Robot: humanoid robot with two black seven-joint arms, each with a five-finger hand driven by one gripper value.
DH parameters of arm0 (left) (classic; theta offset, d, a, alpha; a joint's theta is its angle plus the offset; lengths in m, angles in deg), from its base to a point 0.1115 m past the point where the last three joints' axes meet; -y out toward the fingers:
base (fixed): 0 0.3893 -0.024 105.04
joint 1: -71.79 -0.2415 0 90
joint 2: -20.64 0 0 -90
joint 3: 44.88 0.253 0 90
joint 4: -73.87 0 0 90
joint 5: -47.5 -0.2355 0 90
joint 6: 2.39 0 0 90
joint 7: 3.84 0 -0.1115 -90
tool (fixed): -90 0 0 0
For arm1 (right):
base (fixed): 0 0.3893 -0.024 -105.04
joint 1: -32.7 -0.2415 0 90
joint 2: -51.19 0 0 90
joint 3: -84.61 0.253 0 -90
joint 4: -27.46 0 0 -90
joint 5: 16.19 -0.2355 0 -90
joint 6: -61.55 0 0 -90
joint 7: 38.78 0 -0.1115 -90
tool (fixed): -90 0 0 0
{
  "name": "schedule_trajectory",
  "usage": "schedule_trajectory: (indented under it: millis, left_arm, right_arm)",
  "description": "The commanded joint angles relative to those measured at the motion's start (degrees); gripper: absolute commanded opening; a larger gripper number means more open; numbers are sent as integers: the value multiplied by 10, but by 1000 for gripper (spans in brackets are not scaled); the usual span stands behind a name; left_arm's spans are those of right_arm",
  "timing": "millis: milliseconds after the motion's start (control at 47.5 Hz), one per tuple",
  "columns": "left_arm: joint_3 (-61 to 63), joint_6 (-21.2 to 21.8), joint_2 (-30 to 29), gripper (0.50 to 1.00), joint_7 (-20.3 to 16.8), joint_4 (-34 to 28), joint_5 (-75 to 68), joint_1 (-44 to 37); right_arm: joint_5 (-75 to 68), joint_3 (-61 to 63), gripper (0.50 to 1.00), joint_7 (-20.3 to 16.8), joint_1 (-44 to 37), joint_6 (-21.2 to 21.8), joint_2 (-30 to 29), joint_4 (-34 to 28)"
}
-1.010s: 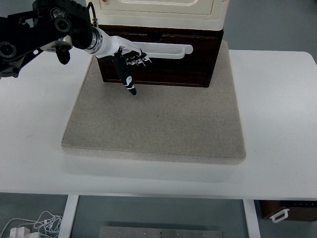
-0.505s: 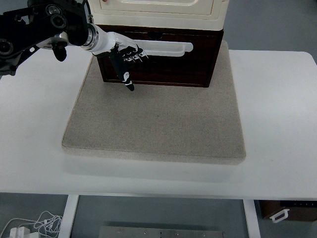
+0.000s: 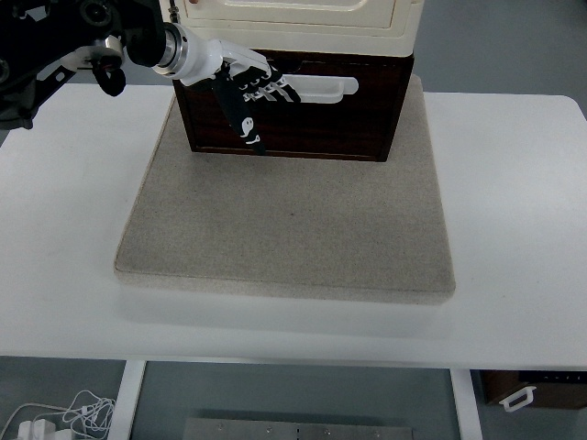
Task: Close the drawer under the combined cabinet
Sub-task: 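Lift the left hand up and away from the closed drawer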
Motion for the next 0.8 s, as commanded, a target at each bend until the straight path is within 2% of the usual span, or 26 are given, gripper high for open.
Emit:
schedule_trajectory:
  millis: [0, 210, 315, 673, 778]
  left_arm:
    - [-13, -8, 0, 992, -9, 12, 1, 1]
    - [-66, -8, 0, 994, -15, 35, 16, -7]
    - [-100, -8, 4, 994, -31, 38, 25, -15]
    - [-225, -8, 6, 992, -164, 38, 71, -22]
    - [-269, -8, 6, 992, -192, 34, 100, -26]
  right_arm:
    - [0, 1, 952, 0, 0, 0, 0, 0]
    - [0, 0, 952, 0, 0, 0, 0, 0]
    - [0, 0, 952, 0, 0, 0, 0, 0]
    - [0, 0, 952, 0, 0, 1, 0, 0]
    - [0, 0, 952, 0, 0, 0, 0, 0]
